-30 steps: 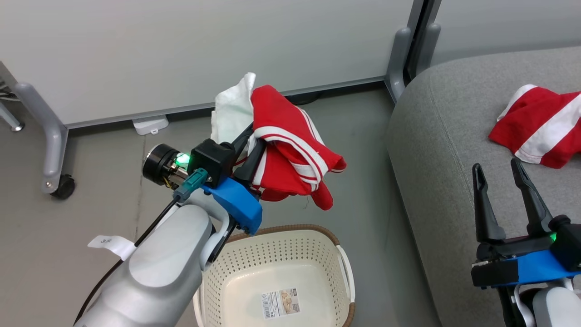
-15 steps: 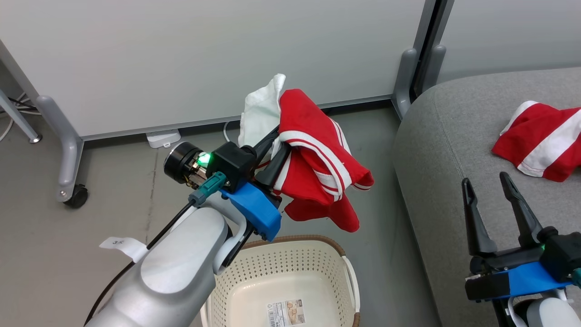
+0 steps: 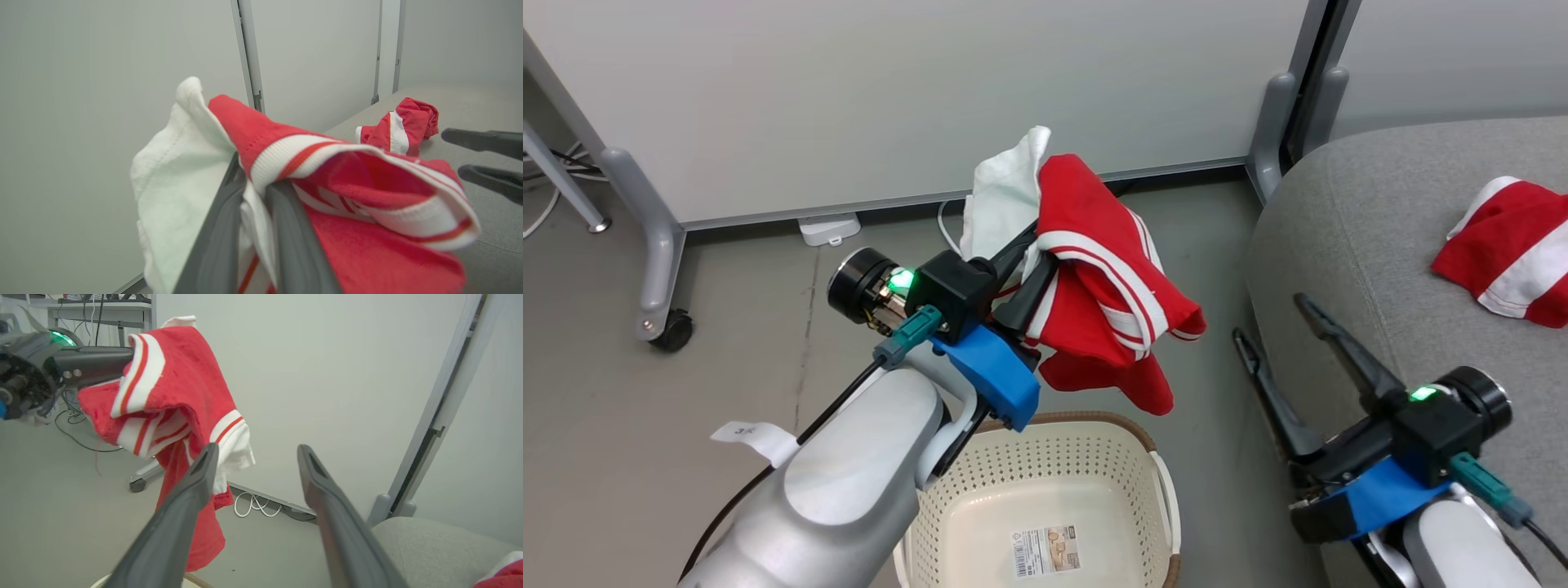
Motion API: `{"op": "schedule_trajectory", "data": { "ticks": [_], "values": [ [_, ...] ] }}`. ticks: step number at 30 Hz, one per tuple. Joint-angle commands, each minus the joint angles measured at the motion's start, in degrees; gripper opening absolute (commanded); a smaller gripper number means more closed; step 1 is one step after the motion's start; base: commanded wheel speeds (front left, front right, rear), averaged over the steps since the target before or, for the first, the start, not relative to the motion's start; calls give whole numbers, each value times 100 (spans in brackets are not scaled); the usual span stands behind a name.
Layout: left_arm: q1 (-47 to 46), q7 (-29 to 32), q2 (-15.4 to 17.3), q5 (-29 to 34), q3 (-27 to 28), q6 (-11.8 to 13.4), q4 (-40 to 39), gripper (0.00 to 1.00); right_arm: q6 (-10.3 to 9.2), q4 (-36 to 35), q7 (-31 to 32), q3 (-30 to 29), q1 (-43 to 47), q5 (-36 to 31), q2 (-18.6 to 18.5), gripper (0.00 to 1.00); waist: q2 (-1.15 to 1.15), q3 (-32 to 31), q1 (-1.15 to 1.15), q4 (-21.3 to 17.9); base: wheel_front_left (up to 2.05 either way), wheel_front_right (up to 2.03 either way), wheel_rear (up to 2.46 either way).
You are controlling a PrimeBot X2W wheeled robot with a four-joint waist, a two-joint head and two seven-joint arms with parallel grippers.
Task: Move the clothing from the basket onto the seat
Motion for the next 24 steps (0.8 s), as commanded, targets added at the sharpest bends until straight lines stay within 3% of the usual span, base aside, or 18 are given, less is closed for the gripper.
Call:
{"op": "schedule_trajectory", "data": {
  "ticks": [1, 11, 18, 19, 20, 24],
  "values": [
    [-86, -47, -26, 15, 2, 24, -9, 0, 1, 61, -19, 99, -107, 20, -61, 100, 0, 21, 0, 30, 0, 0, 0],
    [-187, -108, -205, 45, -118, 2, 64, 0, 1, 872, -19, 975, -992, -75, -132, 100, 0, 132, 0, 109, 0, 0, 0],
    [-280, -153, -372, 72, -259, -55, 183, 0, 1, 1688, -19, 1414, -1900, -238, 176, 100, 0, 210, 0, 152, 0, 0, 0],
    [-276, -154, -382, 68, -274, -64, 200, 0, 1, 1758, -19, 1421, -1932, -200, 221, 18, 0, 207, 0, 159, 0, 0, 0],
    [-275, -160, -392, 64, -284, -72, 217, 0, 1, 1796, -19, 1407, -1991, -191, 257, 0, 0, 204, 0, 165, 0, 0, 0],
    [-277, -175, -412, 43, -305, -95, 272, 0, 1, 1864, -19, 1387, -2012, -166, 348, 0, 0, 190, 0, 166, 0, 0, 0]
  ]
}}
